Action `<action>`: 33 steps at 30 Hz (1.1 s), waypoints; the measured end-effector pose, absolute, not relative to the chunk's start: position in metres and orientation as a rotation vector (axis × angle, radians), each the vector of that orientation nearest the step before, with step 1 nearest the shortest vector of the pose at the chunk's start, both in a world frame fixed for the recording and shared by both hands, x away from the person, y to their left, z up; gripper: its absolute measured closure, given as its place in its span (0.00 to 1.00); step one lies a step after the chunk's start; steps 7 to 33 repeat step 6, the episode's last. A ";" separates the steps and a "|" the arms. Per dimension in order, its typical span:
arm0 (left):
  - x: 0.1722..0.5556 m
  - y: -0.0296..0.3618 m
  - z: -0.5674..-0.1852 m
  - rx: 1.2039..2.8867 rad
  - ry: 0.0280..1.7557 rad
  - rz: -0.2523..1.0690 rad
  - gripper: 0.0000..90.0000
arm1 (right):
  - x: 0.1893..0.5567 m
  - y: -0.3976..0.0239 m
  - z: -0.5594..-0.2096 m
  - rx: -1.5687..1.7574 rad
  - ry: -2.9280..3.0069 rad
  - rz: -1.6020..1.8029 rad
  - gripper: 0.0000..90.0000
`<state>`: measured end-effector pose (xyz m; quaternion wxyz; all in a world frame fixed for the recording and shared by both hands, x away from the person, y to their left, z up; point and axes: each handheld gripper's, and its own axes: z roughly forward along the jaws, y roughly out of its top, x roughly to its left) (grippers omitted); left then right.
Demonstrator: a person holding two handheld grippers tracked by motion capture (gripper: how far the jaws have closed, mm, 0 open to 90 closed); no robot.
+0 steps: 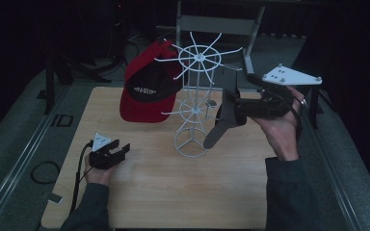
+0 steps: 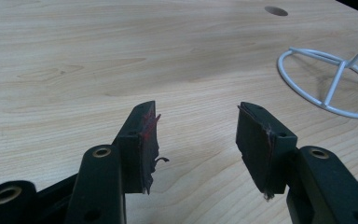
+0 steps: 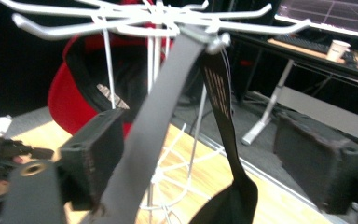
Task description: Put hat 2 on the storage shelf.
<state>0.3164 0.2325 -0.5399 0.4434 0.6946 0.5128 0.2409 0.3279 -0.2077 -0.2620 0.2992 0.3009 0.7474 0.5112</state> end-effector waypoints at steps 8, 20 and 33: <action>0.317 0.233 -0.540 1.723 1.275 0.596 0.54 | 0.332 -0.210 -0.272 0.823 2.027 1.351 0.14; 0.317 0.233 -0.540 1.723 1.275 0.596 0.54 | 0.332 -0.210 -0.272 0.823 2.027 1.351 0.14; 0.317 0.233 -0.540 1.723 1.275 0.596 0.54 | 0.332 -0.210 -0.272 0.823 2.027 1.351 0.14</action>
